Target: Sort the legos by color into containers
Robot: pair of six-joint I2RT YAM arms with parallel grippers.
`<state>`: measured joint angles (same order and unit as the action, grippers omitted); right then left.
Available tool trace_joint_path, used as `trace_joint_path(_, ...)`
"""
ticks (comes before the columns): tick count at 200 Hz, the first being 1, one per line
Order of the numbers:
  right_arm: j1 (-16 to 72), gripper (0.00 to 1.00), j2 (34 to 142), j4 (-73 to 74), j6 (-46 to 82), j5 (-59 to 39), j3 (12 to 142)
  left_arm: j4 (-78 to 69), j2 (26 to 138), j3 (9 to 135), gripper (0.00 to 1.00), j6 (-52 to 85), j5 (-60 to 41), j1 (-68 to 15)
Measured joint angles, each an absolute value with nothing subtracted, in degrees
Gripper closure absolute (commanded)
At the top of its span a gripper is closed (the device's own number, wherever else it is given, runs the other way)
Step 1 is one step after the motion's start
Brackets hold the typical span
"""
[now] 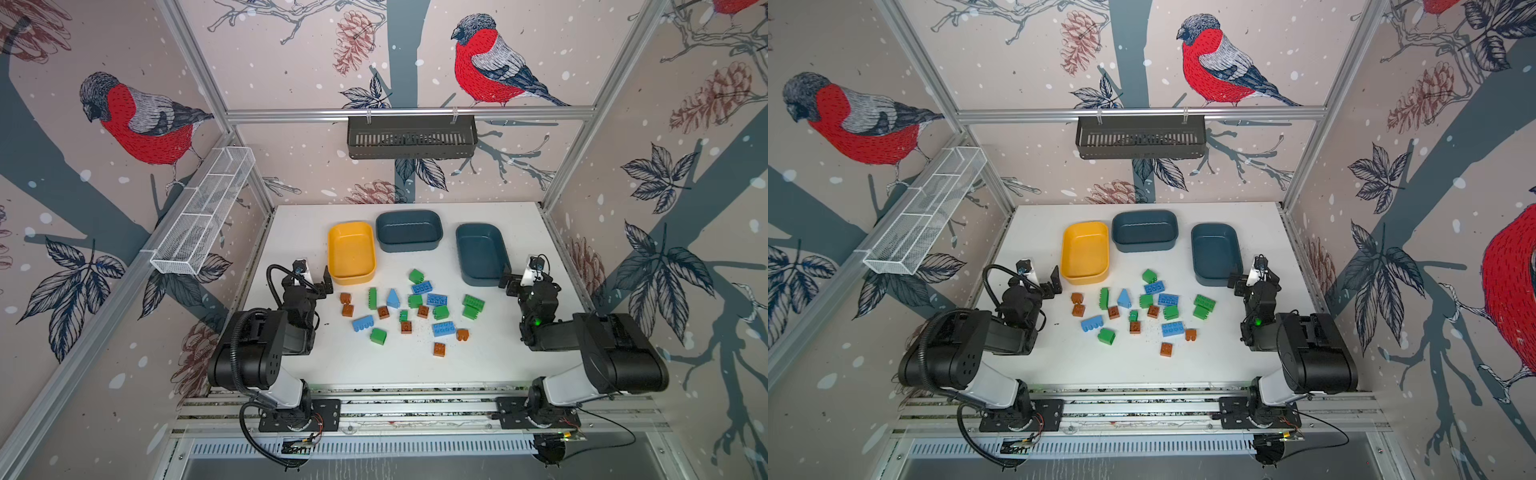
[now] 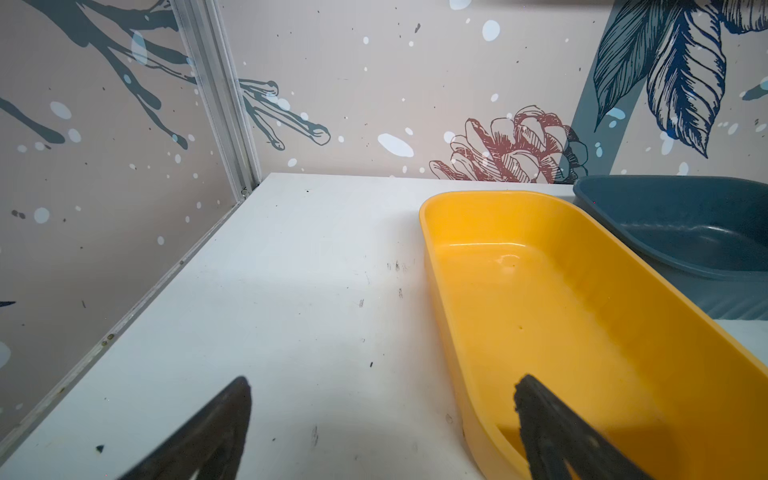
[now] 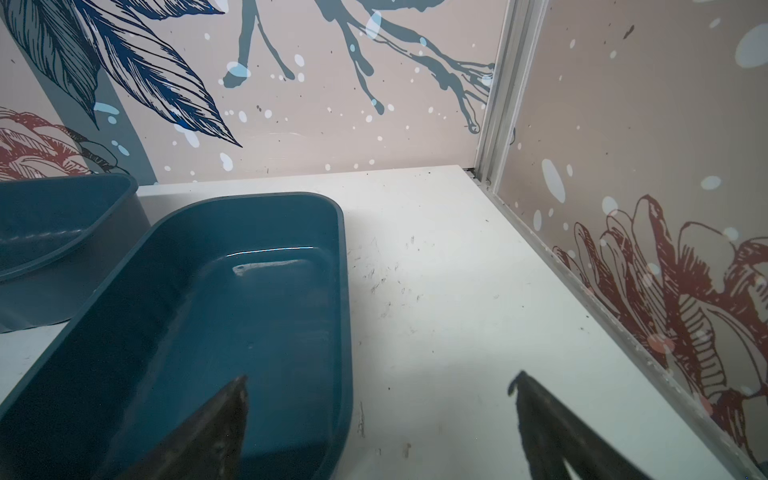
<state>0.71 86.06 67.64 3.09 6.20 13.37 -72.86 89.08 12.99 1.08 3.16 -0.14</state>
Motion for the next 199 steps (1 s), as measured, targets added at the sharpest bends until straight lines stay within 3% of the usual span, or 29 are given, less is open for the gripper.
trace_joint_path(199, 0.49, 0.0, 84.36, 65.47, 3.22, 6.02, 13.89, -69.21, 85.73, 14.24, 0.02, 0.69, 3.14, -0.51)
